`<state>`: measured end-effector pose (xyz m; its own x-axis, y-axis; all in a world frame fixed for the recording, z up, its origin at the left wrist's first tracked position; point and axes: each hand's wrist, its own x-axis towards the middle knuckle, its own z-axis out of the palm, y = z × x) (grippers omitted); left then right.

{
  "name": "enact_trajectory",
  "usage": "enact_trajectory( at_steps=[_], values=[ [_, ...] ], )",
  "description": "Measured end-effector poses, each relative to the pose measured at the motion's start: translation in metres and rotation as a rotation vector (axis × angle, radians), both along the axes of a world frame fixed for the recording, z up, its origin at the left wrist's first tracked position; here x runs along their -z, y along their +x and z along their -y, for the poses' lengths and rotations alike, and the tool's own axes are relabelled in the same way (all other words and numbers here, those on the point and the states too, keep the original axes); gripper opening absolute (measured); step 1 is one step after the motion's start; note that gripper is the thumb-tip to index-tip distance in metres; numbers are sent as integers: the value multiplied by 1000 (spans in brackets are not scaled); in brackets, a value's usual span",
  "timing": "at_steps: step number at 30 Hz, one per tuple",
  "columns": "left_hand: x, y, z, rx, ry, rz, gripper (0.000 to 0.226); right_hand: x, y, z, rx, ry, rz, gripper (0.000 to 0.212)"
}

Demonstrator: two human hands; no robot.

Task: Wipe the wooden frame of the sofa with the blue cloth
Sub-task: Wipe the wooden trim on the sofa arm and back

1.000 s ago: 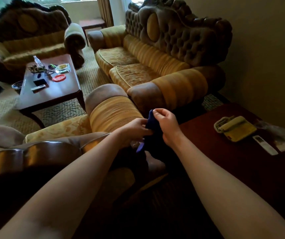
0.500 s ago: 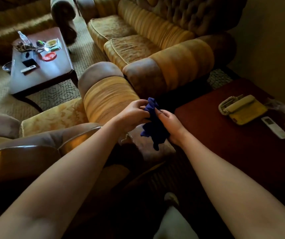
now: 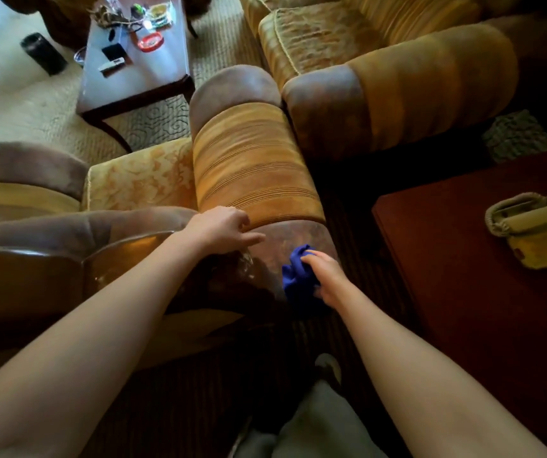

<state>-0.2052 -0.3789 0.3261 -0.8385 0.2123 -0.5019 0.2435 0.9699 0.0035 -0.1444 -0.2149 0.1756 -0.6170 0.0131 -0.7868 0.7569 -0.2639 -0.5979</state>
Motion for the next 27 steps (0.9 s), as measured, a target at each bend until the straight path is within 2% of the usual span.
enact_trajectory(
  at_steps=[5,9,11,18,21,27],
  values=[
    [-3,-6,0,-99,-29,-170,41,15,-5,23,-112,-42,29,16],
    [-11,-14,10,-163,-68,-226,39,14,-15,51,-123,-95,-35,33],
    [-15,-14,19,-191,-76,-218,37,3,-21,64,-136,-129,-67,35],
    [-30,-5,32,-238,174,-307,30,-39,-29,64,-58,-341,-288,21],
    [-31,-5,21,-223,222,-325,29,-44,-21,67,-51,-249,-368,23],
    [-24,-2,7,-200,282,-310,32,-21,1,74,36,-219,-164,37]
  ],
)
